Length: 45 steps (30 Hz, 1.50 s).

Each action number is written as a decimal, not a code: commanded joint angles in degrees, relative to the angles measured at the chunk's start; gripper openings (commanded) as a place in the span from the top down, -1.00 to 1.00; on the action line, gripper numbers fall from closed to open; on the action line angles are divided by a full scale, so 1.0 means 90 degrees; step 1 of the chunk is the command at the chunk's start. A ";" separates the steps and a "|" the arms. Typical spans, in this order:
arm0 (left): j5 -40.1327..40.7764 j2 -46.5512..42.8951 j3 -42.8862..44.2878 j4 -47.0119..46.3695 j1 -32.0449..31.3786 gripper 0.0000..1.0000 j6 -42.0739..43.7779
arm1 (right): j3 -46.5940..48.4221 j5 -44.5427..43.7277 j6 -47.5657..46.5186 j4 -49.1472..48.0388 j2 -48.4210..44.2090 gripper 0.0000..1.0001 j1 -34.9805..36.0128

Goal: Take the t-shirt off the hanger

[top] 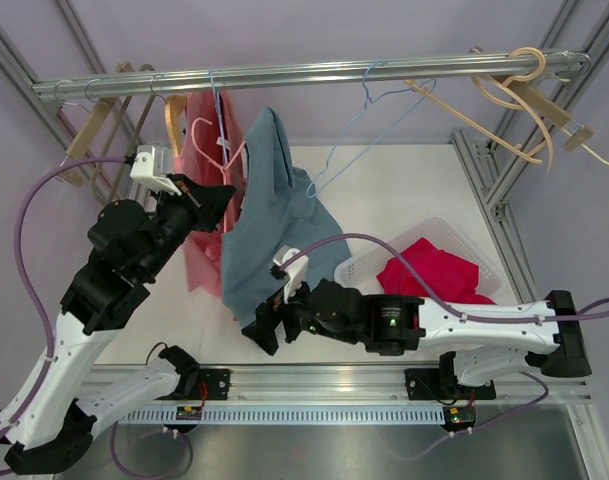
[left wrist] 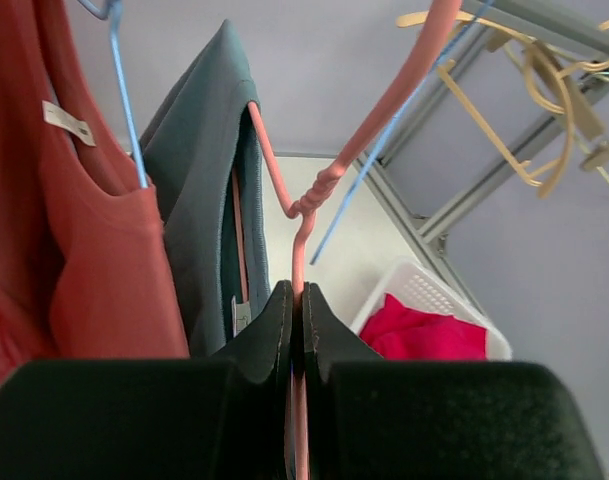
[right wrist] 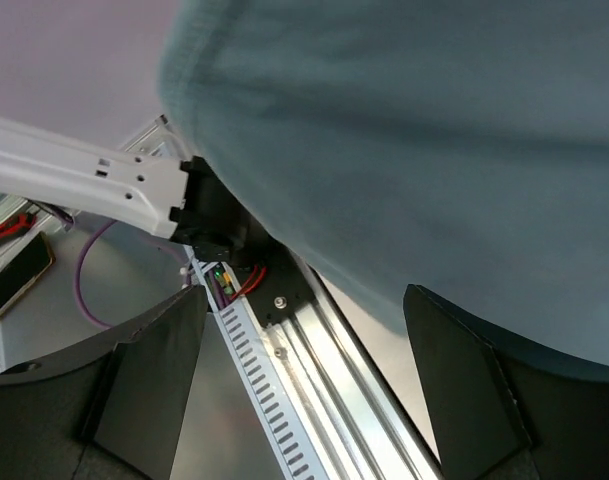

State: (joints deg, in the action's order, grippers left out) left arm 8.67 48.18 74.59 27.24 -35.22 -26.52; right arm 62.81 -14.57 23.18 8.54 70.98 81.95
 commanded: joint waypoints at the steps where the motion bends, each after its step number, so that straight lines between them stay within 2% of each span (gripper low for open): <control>1: -0.0181 -0.0382 0.0004 -0.0820 -0.0158 1.00 -0.0645 | 0.0657 -0.0567 -0.0631 -0.0480 0.0392 -0.81 0.0366; 5: -0.0367 -0.0636 -0.0035 -0.0810 -0.0178 1.00 -0.0871 | 0.0883 -0.0783 -0.0759 -0.0411 0.0629 -0.81 0.0464; 10: -0.0436 -0.0783 -0.0055 -0.0801 -0.0178 1.00 -0.1027 | 0.1039 -0.0843 -0.0827 -0.0362 0.0736 -0.57 0.0494; 12: -0.0445 -0.0793 -0.0045 -0.0810 -0.0178 1.00 -0.1076 | 0.1117 -0.0765 -0.0808 -0.0343 0.0833 -0.40 0.0503; 15: -0.0387 -0.0813 -0.0084 -0.0908 -0.0178 1.00 -0.1174 | 0.1215 -0.0453 -0.0662 -0.0479 0.1048 0.23 0.0591; 16: -0.0348 -0.0832 -0.0113 -0.0966 -0.0178 1.00 -0.1174 | 0.1215 -0.0403 -0.0623 -0.0625 0.1107 0.64 0.0688; 17: -0.0309 -0.0861 -0.0230 -0.1170 -0.0178 1.00 -0.1155 | 0.1225 -0.0364 -0.0584 -0.0665 0.1127 0.80 0.0747; 19: -0.0154 -0.0968 -0.0396 -0.1463 -0.0178 1.00 -0.1009 | 0.1331 -0.0363 -0.0544 -0.0665 0.1205 1.00 0.0922; 26: 0.0520 -0.0735 -0.0670 -0.2625 -0.0178 1.00 -0.0315 | 0.1898 -0.0911 -0.0662 0.0008 0.1409 1.00 0.2103; 30: 0.0746 -0.0218 -0.0164 -0.2802 -0.0169 1.00 -0.0090 | 0.2356 -0.0959 -0.0262 0.0632 0.1946 1.00 0.2465; 33: 0.0668 0.0192 0.0597 -0.2754 -0.0178 1.00 -0.0041 | 0.2445 -0.1067 0.0011 0.0917 0.2463 1.00 0.2603; 37: 0.0492 0.0388 0.1271 -0.2735 -0.0168 1.00 -0.0246 | 0.2465 -0.1125 0.0188 0.0956 0.2689 1.00 0.2613; 41: 0.0103 0.0350 0.1604 -0.2423 -0.0168 1.00 -0.0587 | 0.2338 -0.1720 0.0286 0.1219 0.2719 1.00 0.2603; 45: -0.0911 0.0038 0.1567 -0.2052 -0.0168 1.00 -0.1202 | 0.1910 -0.2706 0.0355 0.1494 0.1971 1.00 0.2496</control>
State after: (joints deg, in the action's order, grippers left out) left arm 5.76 51.03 85.43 18.44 -37.12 -33.01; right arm 82.76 -35.27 23.75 18.46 94.21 103.24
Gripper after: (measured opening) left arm 0.033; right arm 0.014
